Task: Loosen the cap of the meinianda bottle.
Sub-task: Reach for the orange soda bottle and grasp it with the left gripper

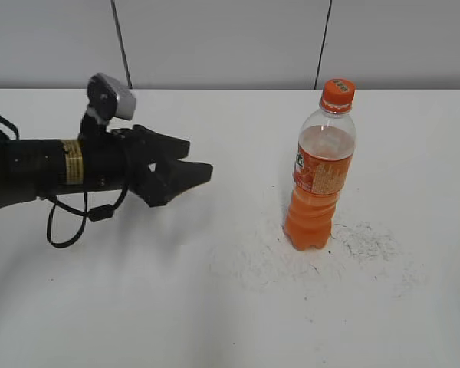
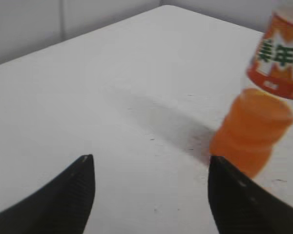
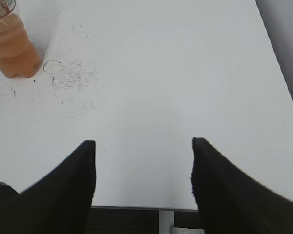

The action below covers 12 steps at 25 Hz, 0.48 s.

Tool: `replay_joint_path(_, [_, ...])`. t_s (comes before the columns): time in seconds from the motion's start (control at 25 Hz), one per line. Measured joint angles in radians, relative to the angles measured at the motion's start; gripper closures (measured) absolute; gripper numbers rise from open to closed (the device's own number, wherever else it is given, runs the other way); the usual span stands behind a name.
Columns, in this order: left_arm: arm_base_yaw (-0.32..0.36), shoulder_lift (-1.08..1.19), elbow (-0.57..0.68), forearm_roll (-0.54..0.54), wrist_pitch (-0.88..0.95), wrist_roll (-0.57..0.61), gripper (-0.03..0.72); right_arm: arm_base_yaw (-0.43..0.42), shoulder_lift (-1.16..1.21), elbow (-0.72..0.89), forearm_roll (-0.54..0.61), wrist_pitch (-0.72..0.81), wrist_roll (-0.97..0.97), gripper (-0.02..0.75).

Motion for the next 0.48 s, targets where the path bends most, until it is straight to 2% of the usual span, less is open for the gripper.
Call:
replay_joint_path(0.08, [0.000, 0.057, -0.062, 0.144, -0.048, -0.080, 0.129, 0.000, 0.000, 0.000, 0.000, 0.000, 0.000, 0.280])
replay_joint_path(0.2, [0.000, 0.138, -0.133, 0.295, -0.131, -0.158, 0.129, 0.000, 0.000, 0.000, 0.000, 0.000, 0.000, 0.280])
replay_joint_path(0.48, [-0.001, 0.175, -0.155, 0.371, -0.169, -0.181, 0.129, 0.000, 0.000, 0.000, 0.000, 0.000, 0.000, 0.280])
